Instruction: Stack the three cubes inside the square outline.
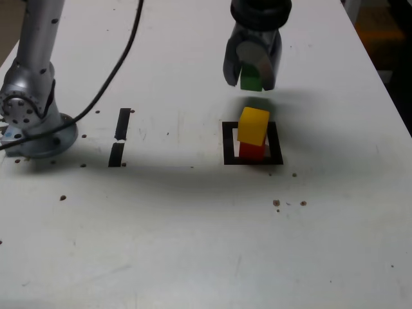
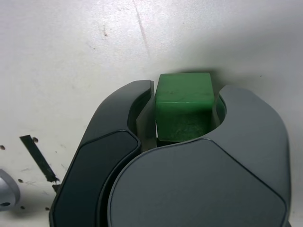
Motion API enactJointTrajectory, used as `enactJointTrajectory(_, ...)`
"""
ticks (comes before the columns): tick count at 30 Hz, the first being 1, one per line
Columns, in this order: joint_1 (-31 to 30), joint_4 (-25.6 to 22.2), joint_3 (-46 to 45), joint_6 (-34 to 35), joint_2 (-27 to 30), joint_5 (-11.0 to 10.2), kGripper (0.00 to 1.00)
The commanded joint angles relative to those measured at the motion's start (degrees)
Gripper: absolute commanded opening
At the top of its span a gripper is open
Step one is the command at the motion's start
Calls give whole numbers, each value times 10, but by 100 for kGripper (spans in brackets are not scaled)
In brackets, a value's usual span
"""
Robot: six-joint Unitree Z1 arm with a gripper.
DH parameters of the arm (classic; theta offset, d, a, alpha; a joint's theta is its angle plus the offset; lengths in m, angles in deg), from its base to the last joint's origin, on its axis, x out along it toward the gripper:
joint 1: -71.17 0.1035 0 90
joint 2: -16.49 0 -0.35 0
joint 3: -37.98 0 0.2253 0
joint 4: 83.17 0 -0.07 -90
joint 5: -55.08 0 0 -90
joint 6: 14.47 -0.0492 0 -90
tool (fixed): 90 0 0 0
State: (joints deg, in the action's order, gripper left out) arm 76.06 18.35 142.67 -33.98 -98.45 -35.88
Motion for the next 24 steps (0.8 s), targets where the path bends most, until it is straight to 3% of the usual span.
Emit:
enactJointTrajectory(1,2,-12,5,1,38,-11,13)
enactJointTrajectory(5,-1,-41,8,7,96,-25,12)
enactJointTrajectory(8,-12,-83,24,12,125,-18,12)
enactJointTrajectory(13,-57,-187,88,31,133,16,13)
enactJointTrajectory(17,-100,-244,137,56,126,47,13)
enactJointTrajectory(24,-131,-270,159,69,86,85,13)
